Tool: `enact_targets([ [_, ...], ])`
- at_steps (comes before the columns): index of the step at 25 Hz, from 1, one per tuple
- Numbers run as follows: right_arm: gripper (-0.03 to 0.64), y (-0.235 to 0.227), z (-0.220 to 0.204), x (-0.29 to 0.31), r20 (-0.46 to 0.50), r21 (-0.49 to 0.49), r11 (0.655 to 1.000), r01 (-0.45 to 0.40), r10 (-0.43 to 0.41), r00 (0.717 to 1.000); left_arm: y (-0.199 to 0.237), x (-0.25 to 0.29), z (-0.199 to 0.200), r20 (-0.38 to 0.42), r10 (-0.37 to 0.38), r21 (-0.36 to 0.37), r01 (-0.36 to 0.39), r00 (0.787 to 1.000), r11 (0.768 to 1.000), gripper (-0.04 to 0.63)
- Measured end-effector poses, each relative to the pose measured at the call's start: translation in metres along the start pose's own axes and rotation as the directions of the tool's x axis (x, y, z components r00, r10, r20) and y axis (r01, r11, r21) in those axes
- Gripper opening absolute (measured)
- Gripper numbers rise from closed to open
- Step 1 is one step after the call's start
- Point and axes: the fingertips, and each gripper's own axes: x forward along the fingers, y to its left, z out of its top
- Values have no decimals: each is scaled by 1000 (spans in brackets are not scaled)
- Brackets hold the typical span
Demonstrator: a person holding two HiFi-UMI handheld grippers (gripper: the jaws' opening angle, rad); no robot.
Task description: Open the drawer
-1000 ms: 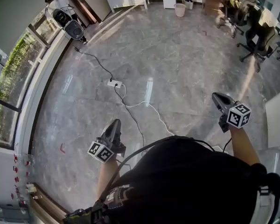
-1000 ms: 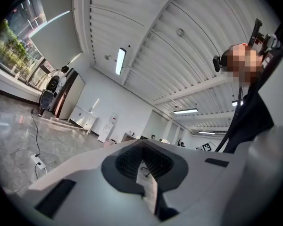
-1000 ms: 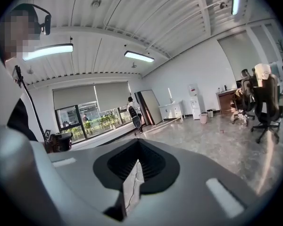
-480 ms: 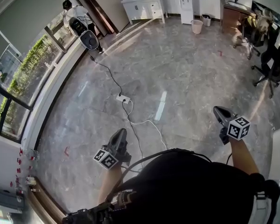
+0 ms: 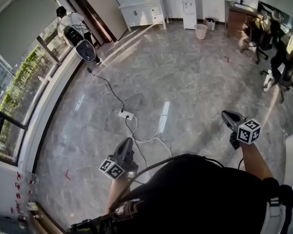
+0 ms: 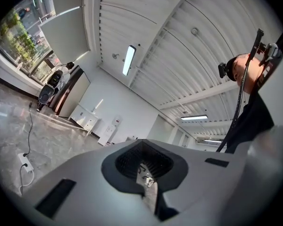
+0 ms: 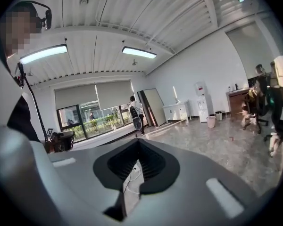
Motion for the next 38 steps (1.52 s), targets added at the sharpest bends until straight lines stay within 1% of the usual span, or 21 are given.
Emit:
enact_targets([
  [4,-1,18,39,59,35,0,998,58,-58,998,58,31,52,-46,-79,14,80,996,997,0],
  [6,0,26,52,87,40,7,996,85,-86,996,88,44,69,-72,-115,14,116,991,993,0],
  [8,-2,33,62,113,43,2,995,97,-97,994,118,61,80,-86,-146,11,148,986,989,0],
  [10,0,37,65,136,23,-28,995,101,-100,995,141,80,86,-83,-173,6,174,981,985,0],
  [13,0,29,59,146,-16,-27,991,132,-133,991,158,98,80,-78,-200,-12,200,977,980,0],
  [15,0,17,65,153,-13,-10,987,160,-160,987,167,106,77,-81,-211,-21,210,974,977,0],
  [17,0,12,74,169,-1,-8,987,163,-163,987,180,111,78,-94,-205,-29,203,974,979,0],
  [20,-1,13,82,202,-9,-29,991,130,-130,991,201,116,88,-101,-181,-30,179,978,983,0],
  [22,0,3,86,221,-16,-31,994,105,-105,994,211,128,96,-96,-162,-26,161,982,987,0],
  [24,0,-20,89,232,-20,-21,997,80,-80,997,210,149,98,-95,-144,-14,143,985,990,0],
  [27,0,-70,95,242,-11,-4,999,49,-49,999,201,184,95,-87,-112,22,114,990,993,0],
  [30,0,-124,115,263,9,-14,1000,10,-10,1000,201,224,95,-57,-56,48,58,997,997,0],
  [32,-1,-153,136,281,15,-39,999,-18,19,1000,197,254,104,-19,-26,34,27,999,999,0],
  [34,-1,-183,159,292,11,-83,995,-51,52,999,182,289,110,16,-15,24,14,1000,1000,0],
  [36,-1,-213,175,299,-3,-136,988,-78,79,997,180,321,105,25,19,43,-20,1000,999,0],
  [38,-1,-244,188,308,-12,-174,981,-89,88,996,186,354,101,41,41,49,-43,998,998,0],
])
